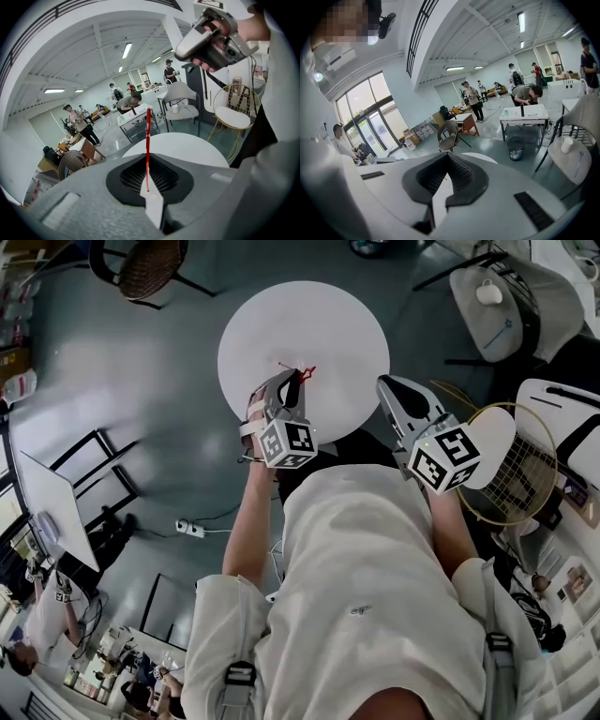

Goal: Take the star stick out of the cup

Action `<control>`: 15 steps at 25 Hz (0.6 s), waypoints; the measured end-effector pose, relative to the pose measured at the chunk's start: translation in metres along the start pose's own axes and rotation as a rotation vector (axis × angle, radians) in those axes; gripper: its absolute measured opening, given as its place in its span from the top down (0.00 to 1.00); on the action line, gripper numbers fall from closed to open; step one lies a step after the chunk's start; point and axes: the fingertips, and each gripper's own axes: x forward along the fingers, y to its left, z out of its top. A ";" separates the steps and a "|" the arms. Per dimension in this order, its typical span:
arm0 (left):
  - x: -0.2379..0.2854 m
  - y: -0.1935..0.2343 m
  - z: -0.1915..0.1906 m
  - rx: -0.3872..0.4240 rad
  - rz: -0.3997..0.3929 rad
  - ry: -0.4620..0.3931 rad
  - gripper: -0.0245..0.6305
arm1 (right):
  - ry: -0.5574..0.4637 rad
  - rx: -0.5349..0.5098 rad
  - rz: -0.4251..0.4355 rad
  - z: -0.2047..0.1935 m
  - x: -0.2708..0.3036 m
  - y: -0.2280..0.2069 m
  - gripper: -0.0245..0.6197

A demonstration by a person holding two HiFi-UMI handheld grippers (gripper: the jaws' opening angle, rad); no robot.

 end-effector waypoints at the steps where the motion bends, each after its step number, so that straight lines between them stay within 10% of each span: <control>1: -0.004 0.002 0.003 -0.007 0.003 -0.008 0.93 | -0.004 0.000 0.003 0.001 0.000 0.001 0.95; 15: -0.075 0.041 0.067 -0.097 0.112 -0.158 0.93 | -0.042 -0.020 0.052 0.014 0.005 0.010 0.95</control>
